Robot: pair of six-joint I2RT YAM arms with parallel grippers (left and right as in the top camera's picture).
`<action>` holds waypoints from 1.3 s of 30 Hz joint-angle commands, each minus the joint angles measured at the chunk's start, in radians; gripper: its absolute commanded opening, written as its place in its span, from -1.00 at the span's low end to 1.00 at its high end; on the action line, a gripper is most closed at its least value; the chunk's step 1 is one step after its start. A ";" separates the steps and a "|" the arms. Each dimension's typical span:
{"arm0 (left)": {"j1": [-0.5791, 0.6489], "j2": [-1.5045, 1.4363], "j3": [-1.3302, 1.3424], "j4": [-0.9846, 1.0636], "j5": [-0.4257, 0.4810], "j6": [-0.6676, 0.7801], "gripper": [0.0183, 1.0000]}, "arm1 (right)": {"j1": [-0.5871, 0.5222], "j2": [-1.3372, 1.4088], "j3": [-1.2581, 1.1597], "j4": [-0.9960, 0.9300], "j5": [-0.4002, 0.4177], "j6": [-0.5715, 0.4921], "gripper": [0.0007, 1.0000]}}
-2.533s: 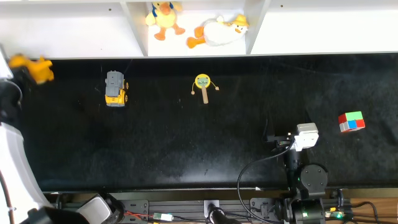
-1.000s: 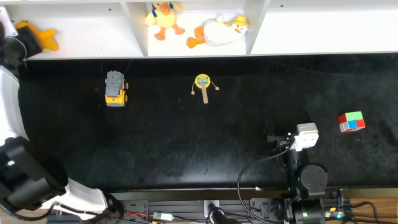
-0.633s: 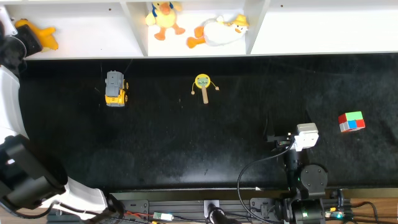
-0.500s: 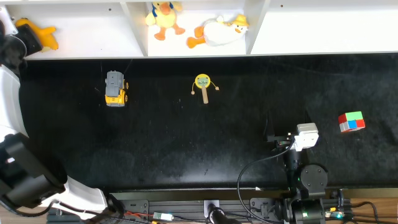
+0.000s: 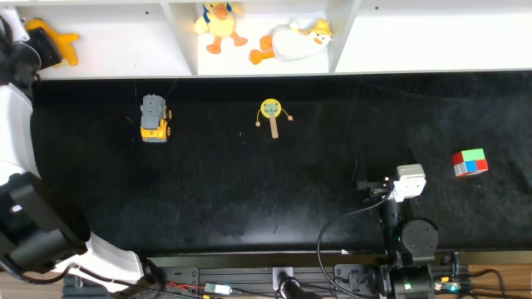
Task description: Store Toys
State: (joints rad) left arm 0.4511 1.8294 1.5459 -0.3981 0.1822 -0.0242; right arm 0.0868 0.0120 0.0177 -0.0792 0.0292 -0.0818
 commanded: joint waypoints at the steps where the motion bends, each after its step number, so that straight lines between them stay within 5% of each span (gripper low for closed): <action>1: -0.008 0.025 0.023 0.009 0.008 -0.011 -0.39 | -0.002 -0.008 -0.013 0.003 -0.007 0.008 0.99; 9: -0.008 0.025 0.023 0.011 0.007 -0.010 0.25 | -0.002 -0.008 -0.013 0.003 -0.007 0.008 0.99; 11: -0.008 0.025 0.023 0.016 0.007 -0.010 0.51 | -0.002 -0.008 -0.013 0.003 -0.007 0.008 0.99; 13: -0.008 0.025 0.023 0.020 0.007 -0.010 1.00 | -0.002 -0.008 -0.013 0.003 -0.007 0.008 0.99; 28: -0.009 0.023 0.023 0.013 0.005 -0.003 1.00 | -0.002 -0.008 -0.013 0.003 -0.007 0.008 0.99; 39: -0.028 -0.026 0.023 -0.094 -0.085 0.058 1.00 | -0.002 -0.008 -0.013 0.003 -0.007 0.008 0.99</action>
State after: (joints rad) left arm 0.4248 1.8404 1.5475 -0.4808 0.1329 -0.0006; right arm 0.0868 0.0120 0.0177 -0.0795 0.0292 -0.0811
